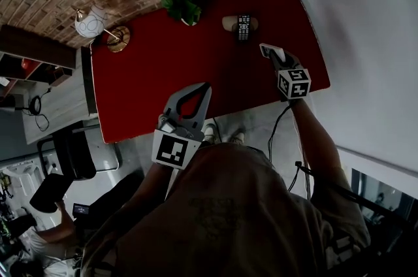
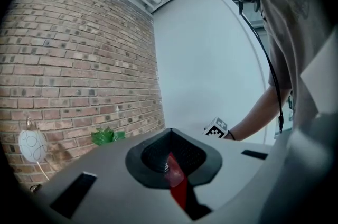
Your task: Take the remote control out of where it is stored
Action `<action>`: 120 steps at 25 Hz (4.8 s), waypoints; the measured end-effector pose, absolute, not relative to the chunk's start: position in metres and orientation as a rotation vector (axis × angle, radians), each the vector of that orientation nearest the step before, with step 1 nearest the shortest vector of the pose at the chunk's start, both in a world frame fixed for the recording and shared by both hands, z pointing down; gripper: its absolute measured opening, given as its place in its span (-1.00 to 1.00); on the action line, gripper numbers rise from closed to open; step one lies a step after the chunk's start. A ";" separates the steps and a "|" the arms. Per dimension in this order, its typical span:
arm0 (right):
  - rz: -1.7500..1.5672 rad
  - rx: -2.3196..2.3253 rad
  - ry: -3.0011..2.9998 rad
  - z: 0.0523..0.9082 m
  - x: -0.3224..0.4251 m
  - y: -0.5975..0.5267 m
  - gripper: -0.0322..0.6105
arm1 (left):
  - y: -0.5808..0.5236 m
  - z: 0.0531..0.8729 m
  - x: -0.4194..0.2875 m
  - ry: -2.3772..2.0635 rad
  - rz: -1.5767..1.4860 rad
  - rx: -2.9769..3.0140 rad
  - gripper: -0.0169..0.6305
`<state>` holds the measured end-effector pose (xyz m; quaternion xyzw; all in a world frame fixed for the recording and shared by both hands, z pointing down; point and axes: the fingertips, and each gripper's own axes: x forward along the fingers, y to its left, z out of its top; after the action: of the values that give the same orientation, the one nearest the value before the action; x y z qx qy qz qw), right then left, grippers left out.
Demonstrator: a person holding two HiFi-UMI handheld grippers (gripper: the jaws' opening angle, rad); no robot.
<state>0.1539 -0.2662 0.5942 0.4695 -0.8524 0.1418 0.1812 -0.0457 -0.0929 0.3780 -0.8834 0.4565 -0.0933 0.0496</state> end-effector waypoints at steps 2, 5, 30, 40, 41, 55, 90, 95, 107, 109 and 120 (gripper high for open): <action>0.478 1.339 -2.388 0.607 0.156 -0.270 -0.63 | -0.092 0.380 -0.047 1.394 -0.295 -2.690 -0.92; 0.563 1.355 -2.363 0.622 0.156 -0.273 -0.63 | -0.090 0.381 -0.050 1.402 -0.310 -2.690 -0.91; 1.061 1.435 -2.180 0.703 0.175 -0.272 -0.62 | -0.080 0.387 -0.065 1.442 -0.365 -2.668 -0.91; 0.913 1.407 -2.054 0.717 0.189 -0.282 -0.47 | -0.083 0.388 -0.055 1.421 -0.374 -2.678 -0.91; 0.889 1.397 -2.040 0.718 0.190 -0.282 -0.44 | -0.083 0.388 -0.055 1.422 -0.374 -2.677 -0.91; 0.856 1.399 -1.956 0.727 0.215 -0.282 -0.18 | -0.084 0.389 -0.054 1.448 -0.363 -2.677 -0.91; 0.804 1.400 -1.920 0.728 0.253 -0.269 -0.04 | -0.082 0.392 -0.036 1.455 -0.332 -2.710 -0.91; 0.786 1.450 -2.032 0.686 0.241 -0.280 -0.04 | -0.085 0.396 -0.035 1.450 -0.345 -2.715 -0.91; 0.521 1.458 -2.373 0.544 0.195 -0.250 -0.04 | -0.096 0.394 -0.048 1.479 -0.348 -2.709 -0.91; 0.429 1.432 -2.416 0.524 0.186 -0.238 -0.04 | -0.097 0.393 -0.050 1.477 -0.342 -2.703 -0.91; -0.065 1.324 -2.543 0.423 0.140 -0.162 -0.04 | -0.103 0.382 -0.053 1.444 -0.338 -2.687 -0.91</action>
<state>0.1400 -0.1617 0.4232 0.4572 -0.8785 -0.0226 0.1364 -0.0526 -0.1034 0.3818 -0.8749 0.4701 -0.1101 0.0363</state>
